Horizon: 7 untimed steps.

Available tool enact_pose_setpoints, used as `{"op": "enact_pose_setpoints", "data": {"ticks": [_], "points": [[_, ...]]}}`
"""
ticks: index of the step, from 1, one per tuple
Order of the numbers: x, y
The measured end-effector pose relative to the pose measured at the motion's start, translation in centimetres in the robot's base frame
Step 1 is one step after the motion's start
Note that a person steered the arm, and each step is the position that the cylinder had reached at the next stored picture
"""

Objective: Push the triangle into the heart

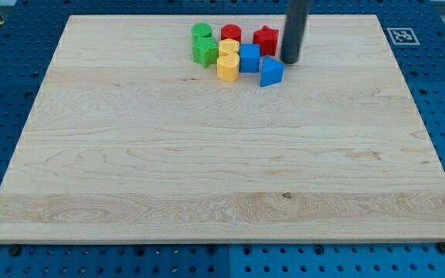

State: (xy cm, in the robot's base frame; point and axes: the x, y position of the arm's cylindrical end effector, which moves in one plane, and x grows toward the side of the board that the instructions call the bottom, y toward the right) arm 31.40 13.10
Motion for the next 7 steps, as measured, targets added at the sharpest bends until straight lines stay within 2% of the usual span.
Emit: {"op": "enact_pose_setpoints", "data": {"ticks": [1, 2, 5, 7], "points": [[2.7, 4.3], [7.4, 4.9], [6.5, -4.3], [3.9, -9.3]]}}
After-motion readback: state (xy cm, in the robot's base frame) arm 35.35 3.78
